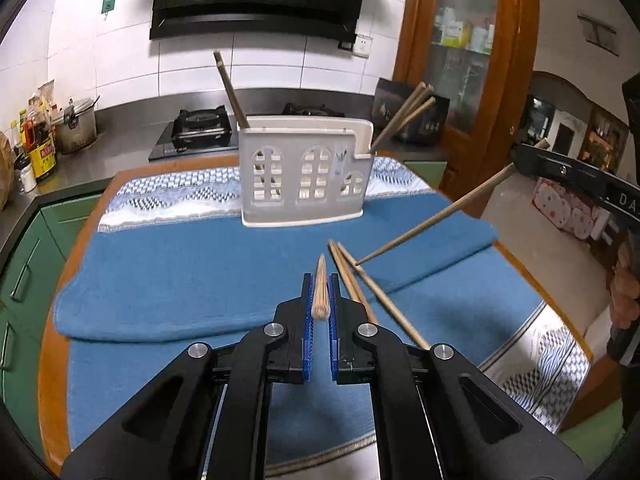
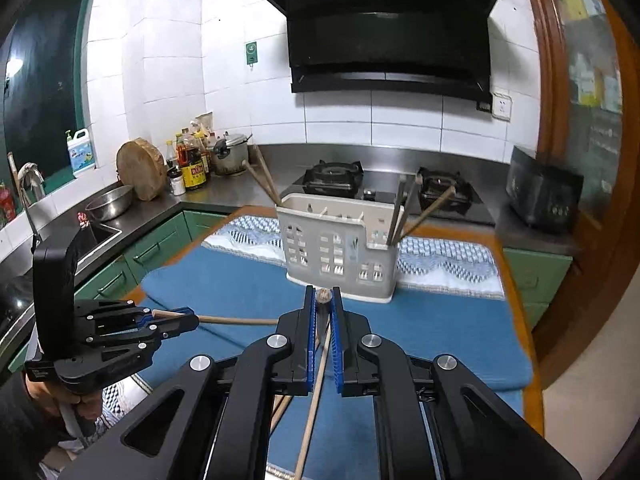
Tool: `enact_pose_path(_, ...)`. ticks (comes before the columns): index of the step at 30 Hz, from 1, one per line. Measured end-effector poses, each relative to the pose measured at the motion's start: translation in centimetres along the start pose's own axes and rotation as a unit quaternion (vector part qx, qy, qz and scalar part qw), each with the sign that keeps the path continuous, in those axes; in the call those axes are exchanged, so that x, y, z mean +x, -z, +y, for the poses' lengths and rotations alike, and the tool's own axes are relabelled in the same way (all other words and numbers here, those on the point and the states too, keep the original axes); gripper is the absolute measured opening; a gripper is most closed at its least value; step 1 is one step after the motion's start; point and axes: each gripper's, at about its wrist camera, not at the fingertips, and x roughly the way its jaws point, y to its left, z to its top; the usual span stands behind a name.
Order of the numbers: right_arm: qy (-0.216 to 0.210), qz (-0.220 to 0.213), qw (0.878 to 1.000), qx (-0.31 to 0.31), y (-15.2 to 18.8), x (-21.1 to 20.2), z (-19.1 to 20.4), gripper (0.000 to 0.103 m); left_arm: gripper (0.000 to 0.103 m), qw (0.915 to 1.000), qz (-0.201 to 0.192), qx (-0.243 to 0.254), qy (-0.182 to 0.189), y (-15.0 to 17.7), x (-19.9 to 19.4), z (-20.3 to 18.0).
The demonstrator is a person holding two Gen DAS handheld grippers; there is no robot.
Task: Organize utensils
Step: 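Lift both held chopsticks upright and carry them over the holder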
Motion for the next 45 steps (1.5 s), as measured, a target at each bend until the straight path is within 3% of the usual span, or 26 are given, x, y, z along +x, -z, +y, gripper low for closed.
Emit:
enact_pose_path(11, 0.008, -0.023, 0.999, -0.025, -10.6, 0.6, -2.9, 0.007, 0.005, 0.9998, -0.013, 0.008, 0.01, -8.6, 0.5, 1.1)
enact_pose_path(18, 0.036, -0.013, 0.999, -0.023, -14.9, 2.8, -4.7, 0.007, 0.005, 0.9989, -0.038, 0.027, 0.003, -13.4, -0.5, 0.8)
enact_pose_path(24, 0.042, 0.003, 0.999, -0.018, -15.0, 5.3, -5.7, 0.007, 0.005, 0.9942, -0.092, 0.053, -0.014, -18.8, -2.9, 0.0)
enact_pose_path(30, 0.043, 0.012, 0.999, -0.009, -14.6, 7.4, -6.6, 0.007, 0.005, 0.9898, -0.132, 0.046, -0.027, -23.1, -3.0, 0.1)
enact_pose_path(36, 0.038, 0.017, 0.999, -0.01, -14.2, 9.1, -7.2, 0.007, 0.005, 0.9895, -0.138, 0.028, -0.032, -24.8, -0.1, 0.7)
enact_pose_path(45, 0.031, 0.028, 0.999, -0.027, -12.8, 11.2, -6.9, 0.007, 0.005, 0.9888, -0.136, 0.028, -0.053, -24.2, 4.2, 1.6)
